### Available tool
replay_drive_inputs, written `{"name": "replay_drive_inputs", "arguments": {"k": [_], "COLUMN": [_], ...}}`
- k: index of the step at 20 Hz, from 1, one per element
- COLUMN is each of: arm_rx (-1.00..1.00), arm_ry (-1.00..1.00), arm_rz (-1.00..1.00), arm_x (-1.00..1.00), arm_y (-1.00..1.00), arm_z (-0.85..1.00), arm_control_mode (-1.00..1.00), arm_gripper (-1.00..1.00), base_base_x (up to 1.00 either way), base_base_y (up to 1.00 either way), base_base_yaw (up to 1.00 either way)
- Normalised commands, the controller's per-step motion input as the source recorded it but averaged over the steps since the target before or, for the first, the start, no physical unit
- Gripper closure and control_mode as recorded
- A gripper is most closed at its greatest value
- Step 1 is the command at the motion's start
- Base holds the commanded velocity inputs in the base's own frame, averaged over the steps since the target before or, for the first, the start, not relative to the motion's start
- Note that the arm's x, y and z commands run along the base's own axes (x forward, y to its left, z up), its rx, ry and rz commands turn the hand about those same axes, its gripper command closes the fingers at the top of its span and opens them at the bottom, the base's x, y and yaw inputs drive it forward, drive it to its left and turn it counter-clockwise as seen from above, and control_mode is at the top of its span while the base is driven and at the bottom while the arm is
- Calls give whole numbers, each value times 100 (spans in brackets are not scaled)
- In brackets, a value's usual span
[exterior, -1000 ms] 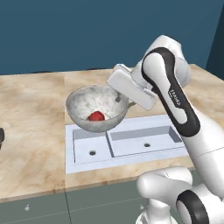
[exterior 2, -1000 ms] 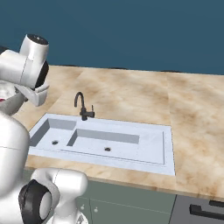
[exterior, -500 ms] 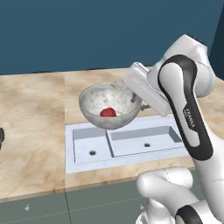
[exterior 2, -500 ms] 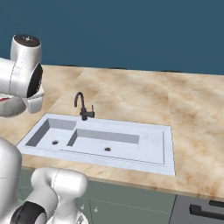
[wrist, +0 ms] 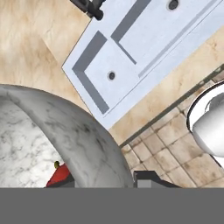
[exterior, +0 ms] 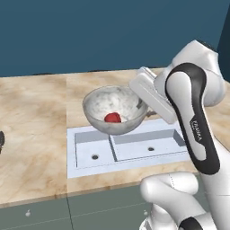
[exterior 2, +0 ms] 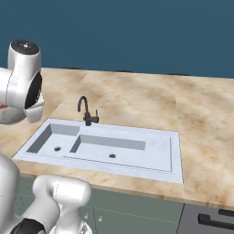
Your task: Pick the bell pepper from the sink and place it in the bowl. Then pick the bowl and place it in the microwave. Then close the microwave door and press the start button.
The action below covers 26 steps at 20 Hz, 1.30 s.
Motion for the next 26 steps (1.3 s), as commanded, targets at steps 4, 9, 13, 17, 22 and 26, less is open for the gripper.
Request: {"name": "replay_drive_inputs", "arguments": {"k": [4, 9, 13, 17, 22, 26], "arm_rx": [0, 0, 0, 0, 0, 0], "arm_ry": [-2, 0, 0, 0, 0, 0], "arm_rz": [-2, 0, 0, 0, 0, 0], "arm_x": [-11, 0, 0, 0, 0, 0], "arm_y": [0, 0, 0, 0, 0, 0], "arm_z": [0, 0, 0, 0, 0, 0], "arm_control_mode": [100, 100, 100, 100, 100, 100], "arm_gripper": [100, 100, 100, 100, 100, 100], "base_base_x": [-47, -80, -28, -31, -47, -54], "base_base_y": [0, 13, 28, 29, 35, 36], "base_base_yaw": [-6, -10, 13, 39, 45, 46]}}
